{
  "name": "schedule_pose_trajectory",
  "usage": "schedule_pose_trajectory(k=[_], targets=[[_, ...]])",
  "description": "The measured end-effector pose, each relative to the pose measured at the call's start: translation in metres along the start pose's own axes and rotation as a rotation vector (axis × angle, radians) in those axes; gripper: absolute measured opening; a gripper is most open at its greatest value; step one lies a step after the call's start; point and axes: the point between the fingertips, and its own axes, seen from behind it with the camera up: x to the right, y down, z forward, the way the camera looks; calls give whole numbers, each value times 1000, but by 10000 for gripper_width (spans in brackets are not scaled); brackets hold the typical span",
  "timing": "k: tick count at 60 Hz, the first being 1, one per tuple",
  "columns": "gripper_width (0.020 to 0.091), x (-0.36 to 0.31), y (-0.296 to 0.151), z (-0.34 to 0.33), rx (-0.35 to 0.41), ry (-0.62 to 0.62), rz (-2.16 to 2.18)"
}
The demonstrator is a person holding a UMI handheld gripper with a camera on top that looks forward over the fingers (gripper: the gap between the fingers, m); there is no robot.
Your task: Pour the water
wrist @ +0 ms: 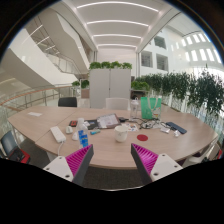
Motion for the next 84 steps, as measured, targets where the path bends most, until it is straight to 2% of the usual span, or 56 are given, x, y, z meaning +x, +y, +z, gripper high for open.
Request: schedule_pose_trajectory(k=[21, 31, 44, 46, 48, 49, 50, 56, 63, 71, 77, 80, 84], targets=[[828, -142, 62, 155, 35, -224, -38], [826, -161, 73, 237, 32, -204, -13], [825, -179, 63, 301, 82, -194, 52], [789, -181, 63, 307, 82, -195, 43], [684, -182, 68, 313, 68, -193, 27], [603, -178, 70, 316, 61, -181, 19], [566, -178, 75, 318, 45, -178, 14], [556, -179, 71, 318, 76, -182, 19], [527, -183, 72, 317, 70, -229, 23], [414, -185, 73, 320, 33, -259, 22], [386, -200, 72, 318, -33, -336, 75], [386, -209, 56, 314, -49, -397, 145], [388, -207, 13, 311, -18, -446, 241]])
